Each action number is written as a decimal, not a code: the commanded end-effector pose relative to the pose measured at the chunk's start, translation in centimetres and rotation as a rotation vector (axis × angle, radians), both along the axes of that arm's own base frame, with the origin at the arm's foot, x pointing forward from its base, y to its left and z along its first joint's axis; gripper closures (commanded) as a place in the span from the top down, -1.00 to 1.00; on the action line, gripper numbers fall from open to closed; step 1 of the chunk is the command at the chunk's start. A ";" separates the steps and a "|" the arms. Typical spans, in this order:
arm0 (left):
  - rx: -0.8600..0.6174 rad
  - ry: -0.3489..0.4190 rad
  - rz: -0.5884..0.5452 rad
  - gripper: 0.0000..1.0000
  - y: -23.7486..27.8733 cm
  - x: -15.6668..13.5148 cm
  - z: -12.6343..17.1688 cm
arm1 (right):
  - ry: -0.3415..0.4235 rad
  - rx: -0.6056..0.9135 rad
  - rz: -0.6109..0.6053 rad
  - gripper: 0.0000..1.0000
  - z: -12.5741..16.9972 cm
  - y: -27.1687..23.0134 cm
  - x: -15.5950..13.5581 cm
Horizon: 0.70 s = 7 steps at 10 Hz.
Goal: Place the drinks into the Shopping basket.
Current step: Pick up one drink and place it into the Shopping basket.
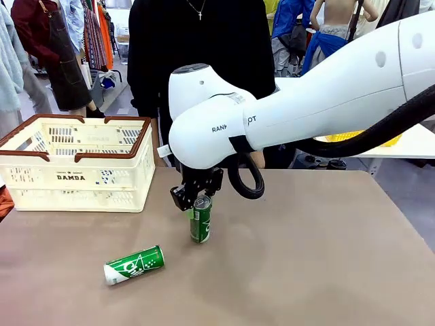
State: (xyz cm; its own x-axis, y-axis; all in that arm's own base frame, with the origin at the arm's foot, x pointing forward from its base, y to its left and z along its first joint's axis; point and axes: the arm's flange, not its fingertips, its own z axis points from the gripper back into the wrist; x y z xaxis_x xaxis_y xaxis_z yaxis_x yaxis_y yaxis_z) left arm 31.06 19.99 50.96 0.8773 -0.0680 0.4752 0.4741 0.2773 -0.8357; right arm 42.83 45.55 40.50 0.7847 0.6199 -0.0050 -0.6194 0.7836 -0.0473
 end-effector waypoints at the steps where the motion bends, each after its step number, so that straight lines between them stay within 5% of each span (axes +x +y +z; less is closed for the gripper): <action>1: 0.006 -0.007 0.004 1.00 -0.1 -0.2 0.0 | -0.011 -0.034 0.006 1.00 1.2 0.0 0.1; 4: 0.006 -0.007 0.004 1.00 -0.1 -0.2 0.0 | -0.018 0.000 0.012 1.00 3.4 -1.6 -0.6; 7: 0.006 -0.007 0.004 1.00 -0.1 -0.2 0.0 | -0.023 0.135 -0.109 1.00 12.1 -11.7 -2.0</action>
State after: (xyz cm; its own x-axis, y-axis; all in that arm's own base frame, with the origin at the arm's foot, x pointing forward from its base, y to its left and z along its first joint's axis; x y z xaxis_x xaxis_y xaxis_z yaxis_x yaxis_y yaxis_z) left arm 31.06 20.01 50.95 0.8775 -0.0675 0.4749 0.4737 0.2775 -0.8358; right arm 42.33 40.09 50.32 0.8247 0.5600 0.0791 -0.5609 0.8278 -0.0122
